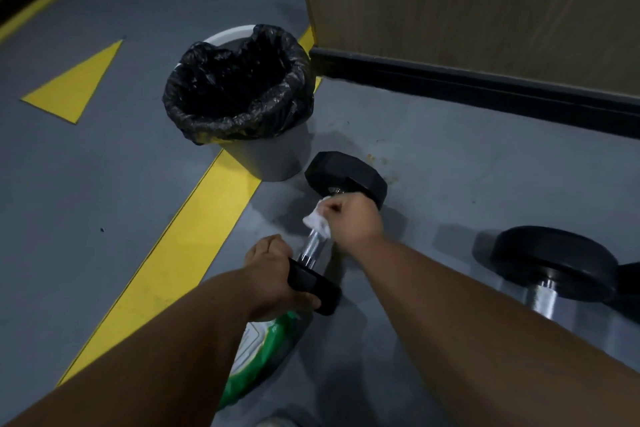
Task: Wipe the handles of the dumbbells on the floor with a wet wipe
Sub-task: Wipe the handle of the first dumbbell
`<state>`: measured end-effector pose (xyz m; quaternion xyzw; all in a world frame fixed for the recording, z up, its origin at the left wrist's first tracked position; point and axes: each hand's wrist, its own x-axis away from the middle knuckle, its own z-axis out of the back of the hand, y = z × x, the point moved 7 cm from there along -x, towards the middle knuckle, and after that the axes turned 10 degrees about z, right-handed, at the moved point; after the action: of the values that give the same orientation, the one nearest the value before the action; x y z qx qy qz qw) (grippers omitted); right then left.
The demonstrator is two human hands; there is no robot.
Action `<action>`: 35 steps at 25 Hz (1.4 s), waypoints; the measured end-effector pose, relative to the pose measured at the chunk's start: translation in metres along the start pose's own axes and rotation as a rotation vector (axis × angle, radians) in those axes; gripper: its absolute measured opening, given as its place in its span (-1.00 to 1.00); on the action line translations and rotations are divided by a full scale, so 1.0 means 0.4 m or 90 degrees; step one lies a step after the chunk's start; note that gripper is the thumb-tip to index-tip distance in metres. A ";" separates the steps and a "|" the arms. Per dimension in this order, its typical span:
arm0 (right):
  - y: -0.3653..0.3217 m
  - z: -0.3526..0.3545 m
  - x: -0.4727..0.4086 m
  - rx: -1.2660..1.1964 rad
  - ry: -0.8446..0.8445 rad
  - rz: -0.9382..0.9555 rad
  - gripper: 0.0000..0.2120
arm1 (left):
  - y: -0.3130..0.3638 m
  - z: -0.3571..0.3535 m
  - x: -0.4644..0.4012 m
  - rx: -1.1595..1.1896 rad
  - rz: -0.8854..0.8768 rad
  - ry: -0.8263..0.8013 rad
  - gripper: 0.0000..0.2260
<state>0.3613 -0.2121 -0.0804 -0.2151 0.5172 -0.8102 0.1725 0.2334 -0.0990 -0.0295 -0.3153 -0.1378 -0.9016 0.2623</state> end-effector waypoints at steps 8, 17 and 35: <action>0.035 -0.108 0.109 -0.104 -0.117 -0.004 -0.88 | 0.004 0.001 -0.006 -0.016 -0.008 0.003 -0.28; 0.020 -0.035 0.042 -0.044 -0.013 -0.009 -0.84 | -0.018 -0.015 -0.022 0.017 0.004 -0.040 0.05; 0.040 -0.106 0.092 -0.043 -0.058 0.041 -0.85 | 0.044 -0.029 0.091 0.029 -0.303 0.507 -0.54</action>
<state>0.3088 -0.2046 -0.1045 -0.2407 0.5423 -0.7757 0.2148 0.2132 -0.1324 -0.0135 0.1013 -0.1146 -0.9843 0.0878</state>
